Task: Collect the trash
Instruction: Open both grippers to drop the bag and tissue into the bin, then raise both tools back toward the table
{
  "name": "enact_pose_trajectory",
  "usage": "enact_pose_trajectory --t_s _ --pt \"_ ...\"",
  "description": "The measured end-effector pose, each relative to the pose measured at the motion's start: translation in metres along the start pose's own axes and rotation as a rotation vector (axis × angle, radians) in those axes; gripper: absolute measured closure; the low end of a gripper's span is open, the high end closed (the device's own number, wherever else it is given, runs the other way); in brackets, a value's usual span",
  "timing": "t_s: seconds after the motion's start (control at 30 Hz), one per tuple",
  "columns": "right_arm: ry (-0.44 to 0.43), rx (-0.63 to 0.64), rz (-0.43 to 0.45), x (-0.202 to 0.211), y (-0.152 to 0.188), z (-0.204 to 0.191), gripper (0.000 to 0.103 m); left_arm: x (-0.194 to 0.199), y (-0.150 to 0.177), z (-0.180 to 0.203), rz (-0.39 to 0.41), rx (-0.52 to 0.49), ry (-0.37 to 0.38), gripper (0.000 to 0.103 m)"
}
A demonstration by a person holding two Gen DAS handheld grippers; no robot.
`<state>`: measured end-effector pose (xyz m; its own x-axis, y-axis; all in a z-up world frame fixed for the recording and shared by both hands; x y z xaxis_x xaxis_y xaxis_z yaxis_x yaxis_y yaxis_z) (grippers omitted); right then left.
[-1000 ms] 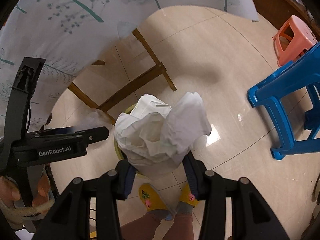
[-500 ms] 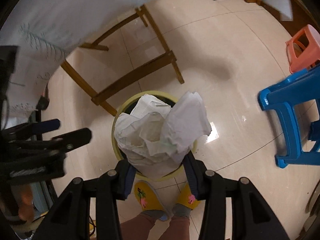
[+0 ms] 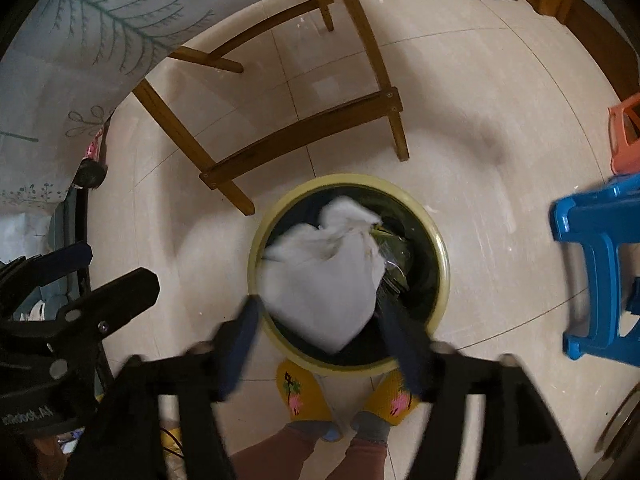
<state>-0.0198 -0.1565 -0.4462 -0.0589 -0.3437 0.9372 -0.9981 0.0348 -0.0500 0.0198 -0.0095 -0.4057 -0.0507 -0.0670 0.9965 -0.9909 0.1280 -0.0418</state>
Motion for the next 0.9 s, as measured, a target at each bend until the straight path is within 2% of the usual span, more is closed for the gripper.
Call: enact_pose_trajectory --t_s 0.27,0.43,0.67,0.9 --pt "0.022 -0.001 0.046 0.015 -0.001 -0.001 0.027 0.011 0.002 -0.006 0.010 0.030 0.005 0.013" --pt "0.047 -0.007 0.086 0.043 0.002 -0.001 0.027 0.030 0.003 -0.005 0.017 0.045 0.012 0.013" --pt "0.060 -0.046 0.132 0.101 0.004 -0.004 0.027 0.080 0.006 -0.008 0.044 0.048 0.019 0.013" --pt "0.046 -0.037 0.197 0.173 0.005 -0.025 0.027 0.158 0.012 -0.013 0.087 0.038 0.037 0.013"
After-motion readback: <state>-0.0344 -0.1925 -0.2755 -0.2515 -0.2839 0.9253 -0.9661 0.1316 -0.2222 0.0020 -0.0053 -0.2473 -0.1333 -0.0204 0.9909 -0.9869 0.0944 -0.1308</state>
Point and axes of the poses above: each gripper's, at about its wrist camera, not at the fingertips, and x roughly against the way its jaws point, z to its right, y to its underside, the point moved 5 cm from there along -x, roughly the way its jaws point, and after that the axes turned 2 degrees about -y, right-handed, at the moved point
